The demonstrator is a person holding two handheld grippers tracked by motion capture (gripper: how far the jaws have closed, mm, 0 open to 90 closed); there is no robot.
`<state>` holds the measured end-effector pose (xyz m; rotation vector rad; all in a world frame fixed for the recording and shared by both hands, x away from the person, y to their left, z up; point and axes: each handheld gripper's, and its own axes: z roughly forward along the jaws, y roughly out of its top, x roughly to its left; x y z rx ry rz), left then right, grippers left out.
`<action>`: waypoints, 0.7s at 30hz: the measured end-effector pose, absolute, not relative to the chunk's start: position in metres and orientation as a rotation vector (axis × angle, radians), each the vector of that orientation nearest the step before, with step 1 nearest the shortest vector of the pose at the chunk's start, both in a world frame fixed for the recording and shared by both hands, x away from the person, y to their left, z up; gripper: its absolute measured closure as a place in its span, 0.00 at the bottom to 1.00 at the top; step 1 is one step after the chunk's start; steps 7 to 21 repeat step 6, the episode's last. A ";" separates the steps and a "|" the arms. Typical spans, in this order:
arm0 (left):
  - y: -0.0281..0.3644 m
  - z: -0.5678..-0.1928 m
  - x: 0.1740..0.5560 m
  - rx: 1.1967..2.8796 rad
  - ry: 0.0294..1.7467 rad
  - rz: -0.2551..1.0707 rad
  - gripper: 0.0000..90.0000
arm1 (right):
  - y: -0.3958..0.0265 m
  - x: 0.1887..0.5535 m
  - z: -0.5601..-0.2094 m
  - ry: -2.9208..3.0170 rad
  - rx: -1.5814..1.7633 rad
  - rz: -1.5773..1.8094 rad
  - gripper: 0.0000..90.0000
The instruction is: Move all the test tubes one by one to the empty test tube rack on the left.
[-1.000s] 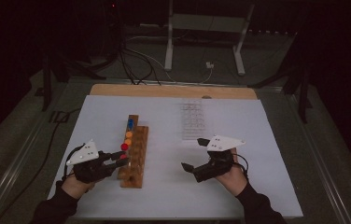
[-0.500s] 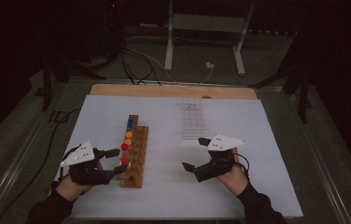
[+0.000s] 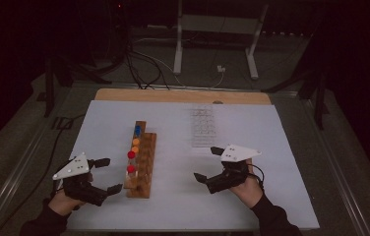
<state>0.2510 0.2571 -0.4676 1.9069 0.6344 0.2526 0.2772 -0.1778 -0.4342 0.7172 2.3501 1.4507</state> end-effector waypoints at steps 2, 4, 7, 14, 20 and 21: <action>0.259 -0.474 0.251 1.902 0.651 0.248 0.01 | -0.178 0.277 -0.435 2.348 0.711 1.445 0.00; 0.259 -0.476 0.251 1.900 0.652 0.246 0.01 | -0.178 0.278 -0.435 2.349 0.710 1.443 0.00; 0.258 -0.476 0.250 1.899 0.647 0.249 0.01 | -0.178 0.279 -0.435 2.344 0.708 1.445 0.00; 0.258 -0.476 0.250 1.899 0.647 0.249 0.01 | -0.178 0.279 -0.435 2.344 0.708 1.445 0.00; 0.258 -0.476 0.250 1.899 0.647 0.249 0.01 | -0.178 0.279 -0.435 2.344 0.708 1.445 0.00; 0.258 -0.476 0.250 1.899 0.647 0.249 0.01 | -0.178 0.279 -0.435 2.344 0.708 1.445 0.00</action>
